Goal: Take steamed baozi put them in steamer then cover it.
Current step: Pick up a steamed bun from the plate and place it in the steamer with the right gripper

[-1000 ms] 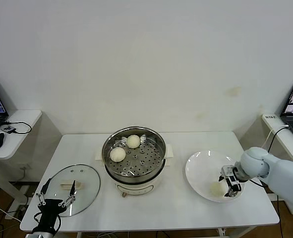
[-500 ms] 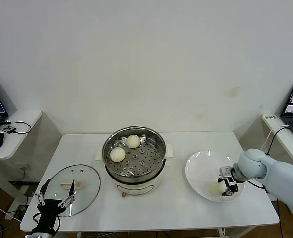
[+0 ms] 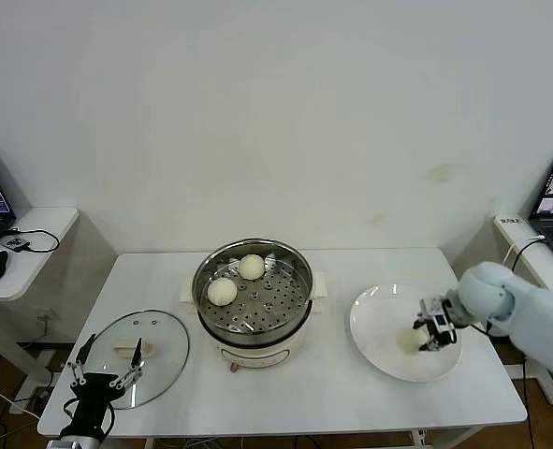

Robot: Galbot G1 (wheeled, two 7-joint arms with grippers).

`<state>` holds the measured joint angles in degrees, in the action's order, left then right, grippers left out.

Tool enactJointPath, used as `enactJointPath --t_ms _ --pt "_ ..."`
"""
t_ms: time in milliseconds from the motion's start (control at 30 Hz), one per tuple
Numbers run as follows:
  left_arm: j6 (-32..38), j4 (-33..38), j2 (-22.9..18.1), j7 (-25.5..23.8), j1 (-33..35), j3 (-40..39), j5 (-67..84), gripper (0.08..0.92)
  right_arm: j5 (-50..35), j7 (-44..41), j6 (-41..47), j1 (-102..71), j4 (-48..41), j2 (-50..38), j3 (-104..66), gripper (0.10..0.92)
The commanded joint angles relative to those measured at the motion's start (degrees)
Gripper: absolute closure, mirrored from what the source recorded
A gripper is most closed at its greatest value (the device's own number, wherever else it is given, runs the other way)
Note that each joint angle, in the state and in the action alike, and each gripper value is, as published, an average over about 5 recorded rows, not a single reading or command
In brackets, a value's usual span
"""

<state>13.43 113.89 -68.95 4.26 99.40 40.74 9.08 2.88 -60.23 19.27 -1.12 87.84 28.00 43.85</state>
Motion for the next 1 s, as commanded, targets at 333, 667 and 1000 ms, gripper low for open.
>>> enactJointPath --t_ms 333,667,1000 --pt "0.39 0.19 0.45 0.04 -0.11 0.12 0.29 0.177 -16.14 1.29 0.97 36.63 -1.98 14.74 18.83 0.516" --pt "0.58 0.50 -0.42 0.04 0.43 0.92 0.06 0.177 -22.35 6.23 -1.49 37.77 -7.12 33.94 22.55 0.516" --pt "0.74 0.56 -0.37 0.08 0.85 2.61 0.52 0.177 -19.88 3.34 -11.96 34.84 -12.62 45.08 27.37 0.516"
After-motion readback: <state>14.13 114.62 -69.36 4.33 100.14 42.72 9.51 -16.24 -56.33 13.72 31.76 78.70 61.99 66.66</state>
